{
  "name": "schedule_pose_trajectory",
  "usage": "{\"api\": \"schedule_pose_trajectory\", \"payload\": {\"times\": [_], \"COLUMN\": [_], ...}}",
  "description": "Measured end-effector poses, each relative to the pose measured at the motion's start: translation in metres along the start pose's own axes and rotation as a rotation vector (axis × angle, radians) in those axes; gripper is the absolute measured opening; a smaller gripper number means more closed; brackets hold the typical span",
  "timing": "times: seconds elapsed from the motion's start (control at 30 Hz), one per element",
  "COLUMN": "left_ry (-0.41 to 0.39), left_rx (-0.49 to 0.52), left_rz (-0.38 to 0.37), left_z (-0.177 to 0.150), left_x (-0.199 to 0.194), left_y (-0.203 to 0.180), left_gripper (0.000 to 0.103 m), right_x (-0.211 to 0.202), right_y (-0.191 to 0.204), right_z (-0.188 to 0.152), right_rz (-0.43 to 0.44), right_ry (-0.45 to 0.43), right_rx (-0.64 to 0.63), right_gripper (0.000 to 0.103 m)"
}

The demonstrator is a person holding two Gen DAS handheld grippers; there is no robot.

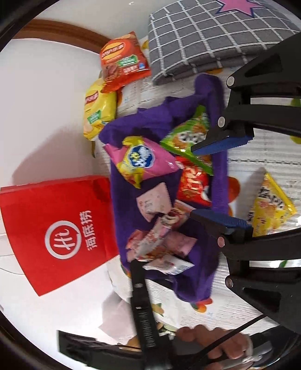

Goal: Organize snacks
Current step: 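Open the right gripper to drop the pink packet while the left drops the sachet, then grasp the yellow chip bag with the right gripper and lift it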

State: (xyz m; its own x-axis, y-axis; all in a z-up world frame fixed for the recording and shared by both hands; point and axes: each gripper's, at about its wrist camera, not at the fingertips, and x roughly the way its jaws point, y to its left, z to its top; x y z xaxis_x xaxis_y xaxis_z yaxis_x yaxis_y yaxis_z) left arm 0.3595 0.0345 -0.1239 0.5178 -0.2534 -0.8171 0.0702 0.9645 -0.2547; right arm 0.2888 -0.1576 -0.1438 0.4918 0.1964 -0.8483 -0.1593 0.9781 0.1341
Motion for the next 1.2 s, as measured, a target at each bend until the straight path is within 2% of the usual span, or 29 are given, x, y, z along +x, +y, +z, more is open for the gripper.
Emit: {"api": "schedule_pose_trajectory", "payload": {"times": [0.27, 0.47, 0.63, 0.87, 1.0, 1.07, 1.2], "left_ry": [-0.022, -0.031, -0.043, -0.035, -0.036, -0.041, -0.049], "left_rx": [0.028, 0.031, 0.020, 0.029, 0.027, 0.020, 0.023], "left_rz": [0.003, -0.015, -0.038, -0.054, -0.052, -0.048, -0.037], "left_z": [-0.001, -0.002, 0.000, -0.002, -0.002, -0.003, -0.003], "left_x": [-0.013, -0.023, -0.030, -0.031, -0.031, -0.033, -0.034], "left_y": [-0.009, -0.011, -0.009, -0.012, -0.013, -0.012, -0.013], "left_gripper": [0.068, 0.068, 0.068, 0.068, 0.068, 0.068, 0.068], "right_x": [-0.001, -0.007, -0.004, 0.030, 0.040, 0.043, 0.038], "right_y": [0.002, 0.017, 0.029, 0.037, 0.036, 0.034, 0.029], "right_z": [-0.037, -0.065, -0.078, -0.087, -0.091, -0.092, -0.094], "right_rz": [0.098, 0.110, 0.100, 0.045, 0.021, -0.017, -0.037], "right_ry": [0.060, 0.035, 0.037, 0.119, 0.103, 0.086, 0.048], "right_rx": [0.036, -0.019, -0.078, -0.106, -0.096, -0.086, -0.061], "right_gripper": [0.062, 0.075, 0.075, 0.075, 0.075, 0.072, 0.060]}}
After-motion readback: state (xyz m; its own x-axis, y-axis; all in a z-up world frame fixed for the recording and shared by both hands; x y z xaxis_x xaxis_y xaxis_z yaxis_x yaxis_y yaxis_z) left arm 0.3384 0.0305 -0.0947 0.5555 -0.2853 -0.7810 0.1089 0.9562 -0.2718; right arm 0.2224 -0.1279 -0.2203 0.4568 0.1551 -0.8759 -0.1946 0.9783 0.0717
